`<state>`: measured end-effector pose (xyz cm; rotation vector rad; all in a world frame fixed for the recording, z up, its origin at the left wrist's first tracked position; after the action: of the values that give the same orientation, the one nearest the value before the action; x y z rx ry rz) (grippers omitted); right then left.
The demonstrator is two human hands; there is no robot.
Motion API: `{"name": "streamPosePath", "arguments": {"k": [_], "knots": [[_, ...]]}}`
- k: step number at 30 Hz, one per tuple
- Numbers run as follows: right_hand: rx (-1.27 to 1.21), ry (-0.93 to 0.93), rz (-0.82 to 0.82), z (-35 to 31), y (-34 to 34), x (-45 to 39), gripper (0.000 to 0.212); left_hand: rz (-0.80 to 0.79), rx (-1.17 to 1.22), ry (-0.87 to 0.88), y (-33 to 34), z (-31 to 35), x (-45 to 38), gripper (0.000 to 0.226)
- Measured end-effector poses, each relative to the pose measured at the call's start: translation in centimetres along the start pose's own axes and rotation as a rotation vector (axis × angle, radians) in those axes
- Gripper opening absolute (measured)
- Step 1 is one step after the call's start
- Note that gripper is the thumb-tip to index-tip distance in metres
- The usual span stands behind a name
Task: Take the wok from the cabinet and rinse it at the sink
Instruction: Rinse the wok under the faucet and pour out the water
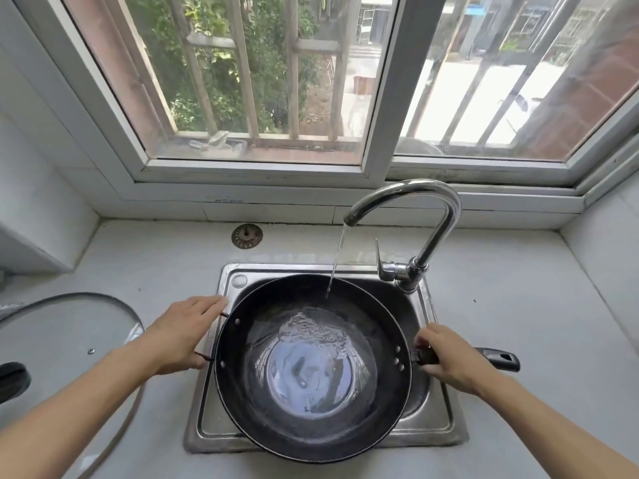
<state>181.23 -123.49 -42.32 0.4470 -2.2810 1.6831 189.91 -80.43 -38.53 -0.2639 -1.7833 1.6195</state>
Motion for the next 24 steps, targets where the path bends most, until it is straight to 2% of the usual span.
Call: {"name": "streamPosePath", "arguments": {"k": [3,6,9,11,14,18,24], "knots": [[0.03,-0.013,-0.119,0.3,-0.3,-0.4,0.033,-0.277,0.03,-0.064,0.6,-0.1,-1.5,0.11],[0.024,-0.021,-0.166,0.1,-0.6,-0.7,0.034,-0.348,-0.008,-0.034,0.3,0.4,-2.6,0.108],[-0.009,-0.055,-0.178,-0.4,-0.4,-0.2,0.05,-0.366,-0.012,-0.022,0.8,0.2,-3.2,0.126],[-0.007,-0.069,-0.152,-0.6,-0.4,0.4,0.062,-0.326,0.006,-0.01,0.6,0.4,-3.3,0.132],[-0.001,-0.081,-0.085,-0.8,-1.1,1.3,0.076,-0.233,0.032,0.006,-0.2,0.5,-2.3,0.129],[0.057,-0.09,0.035,-1.7,-3.0,2.4,0.085,0.003,-0.088,0.085,-2.7,1.0,-0.5,0.121],[0.084,-0.065,0.272,-2.8,-5.1,3.1,0.102,0.293,-0.125,-0.026,-5.1,0.3,0.4,0.114]]}}
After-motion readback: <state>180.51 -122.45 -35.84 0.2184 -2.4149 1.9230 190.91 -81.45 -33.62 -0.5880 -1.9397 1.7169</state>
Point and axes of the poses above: each hand's wrist, its own x-axis away from the middle knuckle, its own y-axis out of the palm, z = x × y, the point moved 9 cm from there along -x, towards the middle knuckle, and after that the axes turned 4 degrees about y, right-handed, at the moved point
